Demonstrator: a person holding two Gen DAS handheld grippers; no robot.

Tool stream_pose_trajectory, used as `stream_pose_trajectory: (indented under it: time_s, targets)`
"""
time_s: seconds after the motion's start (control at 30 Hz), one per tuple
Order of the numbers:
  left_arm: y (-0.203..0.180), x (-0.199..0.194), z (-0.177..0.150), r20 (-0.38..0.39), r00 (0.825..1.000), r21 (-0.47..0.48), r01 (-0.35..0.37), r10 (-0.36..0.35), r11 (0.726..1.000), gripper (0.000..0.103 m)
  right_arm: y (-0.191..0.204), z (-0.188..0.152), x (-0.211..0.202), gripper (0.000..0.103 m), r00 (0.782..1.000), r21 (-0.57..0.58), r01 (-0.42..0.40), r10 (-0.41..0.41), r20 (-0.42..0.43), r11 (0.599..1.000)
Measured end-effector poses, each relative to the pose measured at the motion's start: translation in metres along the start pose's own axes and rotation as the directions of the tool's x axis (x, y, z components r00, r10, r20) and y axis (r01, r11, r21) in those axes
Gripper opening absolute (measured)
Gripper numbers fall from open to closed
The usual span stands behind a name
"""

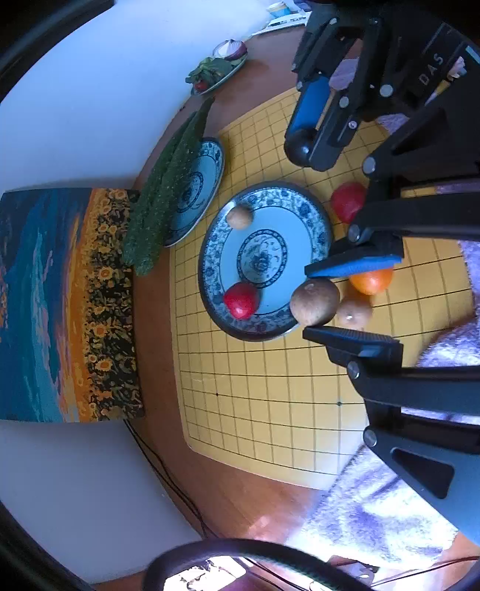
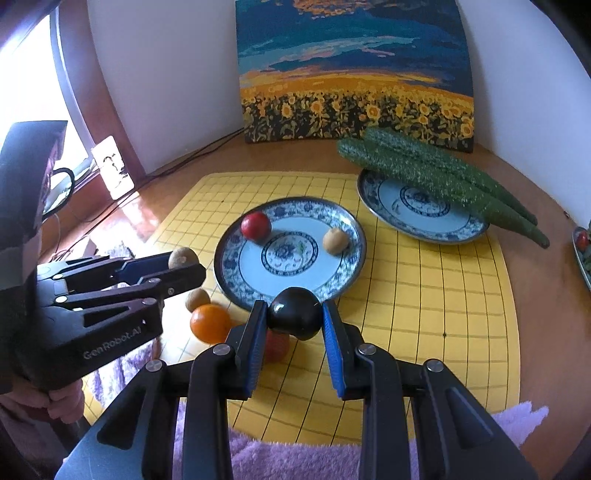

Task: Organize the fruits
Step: 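Carry plum and potato onto the patterned plate and open both tools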

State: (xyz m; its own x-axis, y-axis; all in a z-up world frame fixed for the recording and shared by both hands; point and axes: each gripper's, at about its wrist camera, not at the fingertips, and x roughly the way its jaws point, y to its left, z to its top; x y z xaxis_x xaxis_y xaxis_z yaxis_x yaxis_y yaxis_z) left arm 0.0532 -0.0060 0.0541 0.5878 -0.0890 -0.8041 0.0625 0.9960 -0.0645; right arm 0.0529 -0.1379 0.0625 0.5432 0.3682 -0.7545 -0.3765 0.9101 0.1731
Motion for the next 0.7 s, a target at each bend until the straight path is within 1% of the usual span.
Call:
stream_pose_trajectory:
  time_s: [0.4, 0.7]
  targets:
    - [-0.004, 0.027, 0.016, -0.016, 0.999, 0.013, 0.031, -0.031, 0.999, 0.027, -0.008, 0.019, 0.021, 0.031, 1.0, -0.009, -0.013, 0.012, -0.006, 1.0]
    - [-0.003, 0.044, 0.022, -0.037, 0.999, 0.009, 0.014, -0.014, 1.0, 0.027, -0.015, 0.022, 0.039, 0.031, 0.999, 0.003, -0.017, 0.017, -0.029, 1.0]
